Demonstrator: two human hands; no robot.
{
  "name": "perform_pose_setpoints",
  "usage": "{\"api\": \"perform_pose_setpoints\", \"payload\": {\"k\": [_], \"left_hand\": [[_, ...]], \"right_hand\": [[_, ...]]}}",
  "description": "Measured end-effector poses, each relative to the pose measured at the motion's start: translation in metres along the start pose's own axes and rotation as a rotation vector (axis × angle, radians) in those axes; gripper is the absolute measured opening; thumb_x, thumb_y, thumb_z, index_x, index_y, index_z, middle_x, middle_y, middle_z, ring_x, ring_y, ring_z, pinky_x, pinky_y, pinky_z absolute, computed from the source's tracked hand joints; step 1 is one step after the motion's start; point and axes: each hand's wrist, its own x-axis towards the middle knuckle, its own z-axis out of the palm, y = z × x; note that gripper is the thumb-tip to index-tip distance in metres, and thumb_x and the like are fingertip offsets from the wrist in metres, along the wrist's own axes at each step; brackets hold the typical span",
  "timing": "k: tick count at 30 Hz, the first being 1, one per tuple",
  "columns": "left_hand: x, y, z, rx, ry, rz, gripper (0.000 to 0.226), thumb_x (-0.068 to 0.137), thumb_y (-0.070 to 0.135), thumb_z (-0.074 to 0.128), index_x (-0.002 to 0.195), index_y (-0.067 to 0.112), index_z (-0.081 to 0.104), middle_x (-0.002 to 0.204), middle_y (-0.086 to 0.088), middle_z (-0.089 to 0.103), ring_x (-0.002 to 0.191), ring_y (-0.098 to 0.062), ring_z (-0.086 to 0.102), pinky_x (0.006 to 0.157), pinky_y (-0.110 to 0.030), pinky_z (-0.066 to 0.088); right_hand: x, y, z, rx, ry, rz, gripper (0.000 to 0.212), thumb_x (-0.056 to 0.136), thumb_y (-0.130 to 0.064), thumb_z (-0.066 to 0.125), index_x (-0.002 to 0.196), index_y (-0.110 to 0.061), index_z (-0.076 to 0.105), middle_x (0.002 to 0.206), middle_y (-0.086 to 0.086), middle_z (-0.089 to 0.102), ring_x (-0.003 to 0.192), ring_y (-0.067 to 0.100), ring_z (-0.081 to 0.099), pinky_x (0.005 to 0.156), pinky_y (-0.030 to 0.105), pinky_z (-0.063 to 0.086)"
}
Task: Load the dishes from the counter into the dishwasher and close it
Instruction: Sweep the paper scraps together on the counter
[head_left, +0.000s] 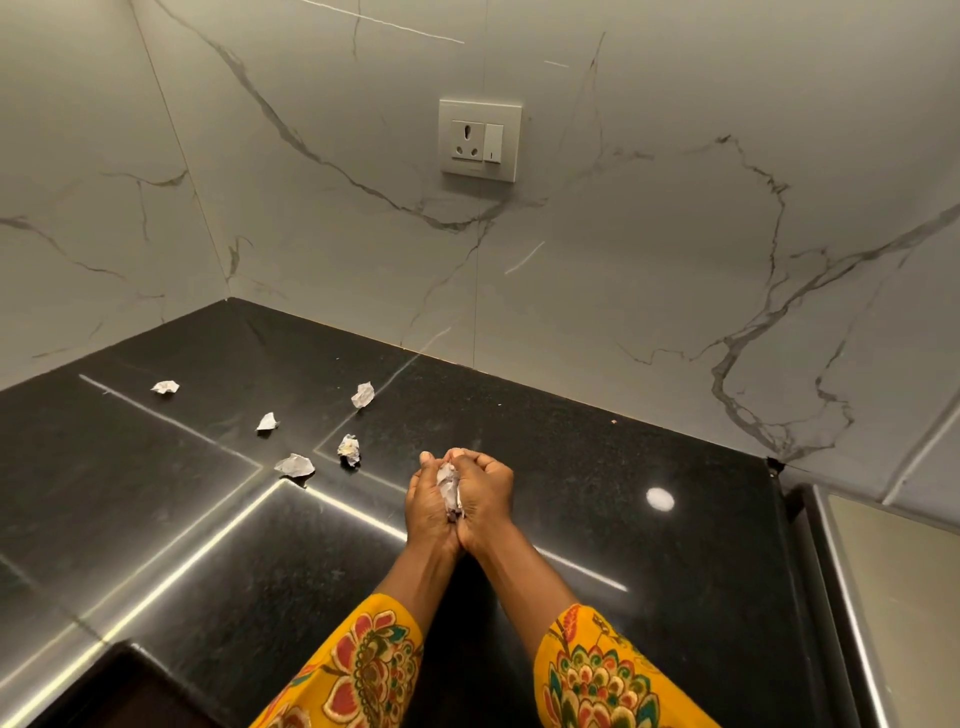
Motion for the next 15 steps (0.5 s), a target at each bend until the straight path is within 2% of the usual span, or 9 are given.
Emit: {"api": "perform_pose_setpoints", "payload": {"k": [2,8,11,15], "left_hand": [[0.002,0.001,-0.013,-0.036,0.014,-0.008,0.025,0.096,0.031,0.049,0.08,0.013,0.055,0.064,-0.003,0.061,0.054,-0.011,0.064,0.05,-0.022,0.053],[-0.015,0.01,-0.038,-0.17,-0.013,-0.089,0.022,0.099,0.029,0.045,0.089,0.015,0.06,0.078,-0.005,0.063,0.06,-0.013,0.067,0.054,-0.023,0.057],[-0.027,0.016,-0.05,-0.223,-0.055,-0.151,0.029,0.099,0.034,0.042,0.087,0.013,0.059,0.071,-0.007,0.066,0.06,-0.016,0.068,0.055,-0.025,0.058],[-0.043,0.025,-0.061,-0.278,-0.09,-0.19,0.033,0.098,0.038,0.042,0.084,0.013,0.058,0.071,-0.007,0.065,0.063,-0.018,0.068,0.062,-0.027,0.057]], "right_hand": [[-0.002,0.012,0.003,-0.04,0.013,-0.011,0.014,0.081,-0.006,0.063,0.069,-0.012,0.067,0.08,0.017,0.071,0.079,0.034,0.07,0.078,0.052,0.057],[-0.022,0.037,0.008,-0.237,0.015,-0.117,0.02,0.084,-0.013,0.062,0.066,-0.019,0.067,0.077,0.005,0.072,0.078,0.022,0.07,0.078,0.043,0.058],[-0.035,0.043,0.009,-0.381,-0.028,-0.216,0.021,0.083,-0.013,0.059,0.065,-0.019,0.068,0.078,0.001,0.072,0.079,0.019,0.069,0.079,0.04,0.057],[-0.048,0.056,0.01,-0.522,-0.026,-0.351,0.018,0.082,-0.014,0.059,0.071,-0.019,0.071,0.091,0.002,0.07,0.087,0.017,0.065,0.084,0.035,0.053]]}}
